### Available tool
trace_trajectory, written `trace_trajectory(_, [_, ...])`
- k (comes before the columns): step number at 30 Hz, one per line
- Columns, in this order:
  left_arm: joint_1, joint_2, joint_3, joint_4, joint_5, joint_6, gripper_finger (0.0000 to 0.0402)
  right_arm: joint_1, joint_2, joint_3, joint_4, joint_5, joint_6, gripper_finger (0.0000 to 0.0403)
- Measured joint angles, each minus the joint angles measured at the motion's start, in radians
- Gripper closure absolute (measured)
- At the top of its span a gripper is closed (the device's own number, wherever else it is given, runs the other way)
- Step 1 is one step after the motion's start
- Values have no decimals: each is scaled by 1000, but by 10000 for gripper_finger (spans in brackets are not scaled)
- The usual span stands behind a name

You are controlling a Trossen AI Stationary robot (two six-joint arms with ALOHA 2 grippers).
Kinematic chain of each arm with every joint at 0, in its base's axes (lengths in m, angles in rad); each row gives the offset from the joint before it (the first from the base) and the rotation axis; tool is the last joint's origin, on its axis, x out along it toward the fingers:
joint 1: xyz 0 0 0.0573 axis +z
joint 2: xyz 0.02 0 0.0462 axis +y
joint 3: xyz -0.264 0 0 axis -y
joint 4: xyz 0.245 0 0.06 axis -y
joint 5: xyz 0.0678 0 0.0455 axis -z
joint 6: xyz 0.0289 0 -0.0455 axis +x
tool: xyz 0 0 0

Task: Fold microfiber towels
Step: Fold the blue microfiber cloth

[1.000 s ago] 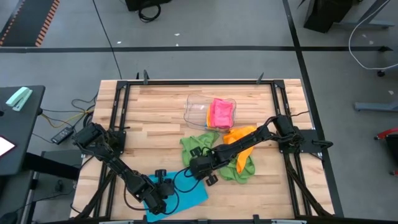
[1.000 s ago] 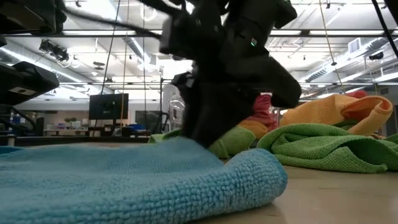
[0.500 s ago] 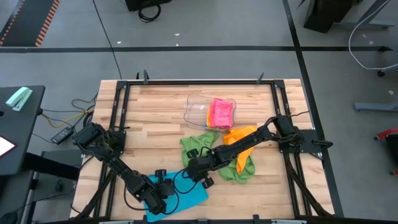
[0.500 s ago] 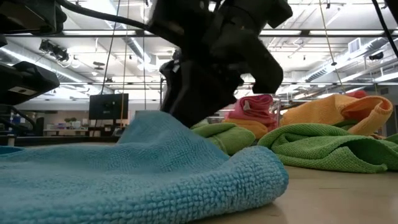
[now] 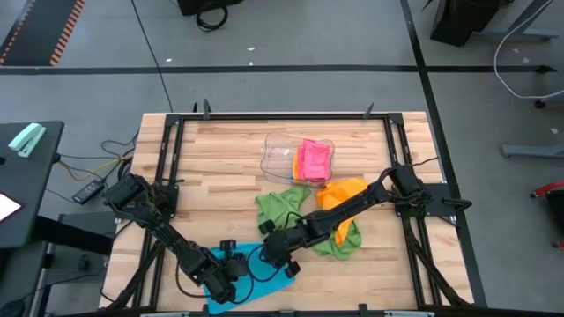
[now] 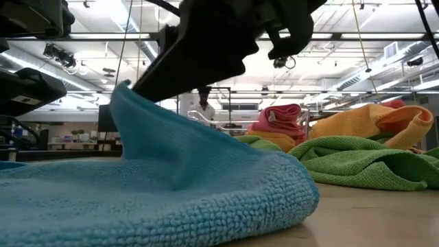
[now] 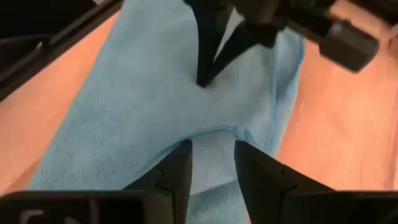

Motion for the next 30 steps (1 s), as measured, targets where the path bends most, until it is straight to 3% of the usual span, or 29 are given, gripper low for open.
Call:
trace_trajectory(7, [0,0,0,-3,1,-1,380,11,9,-42,42,-46,8,274])
trace_trajectory(11, [0,0,0,-2,0,-3,370,-13,10,-168,222,-57,56,274])
trace_trajectory(15, [0,0,0,-1,0,-4,376,-28,11,-211,262,-57,91,274])
trace_trajectory(22, [0,0,0,3,0,-4,393,-33,-32,-201,146,-7,49,274])
trace_trajectory(30, [0,0,0,5,-10,-3,368,-38,-42,-197,55,31,-103,274])
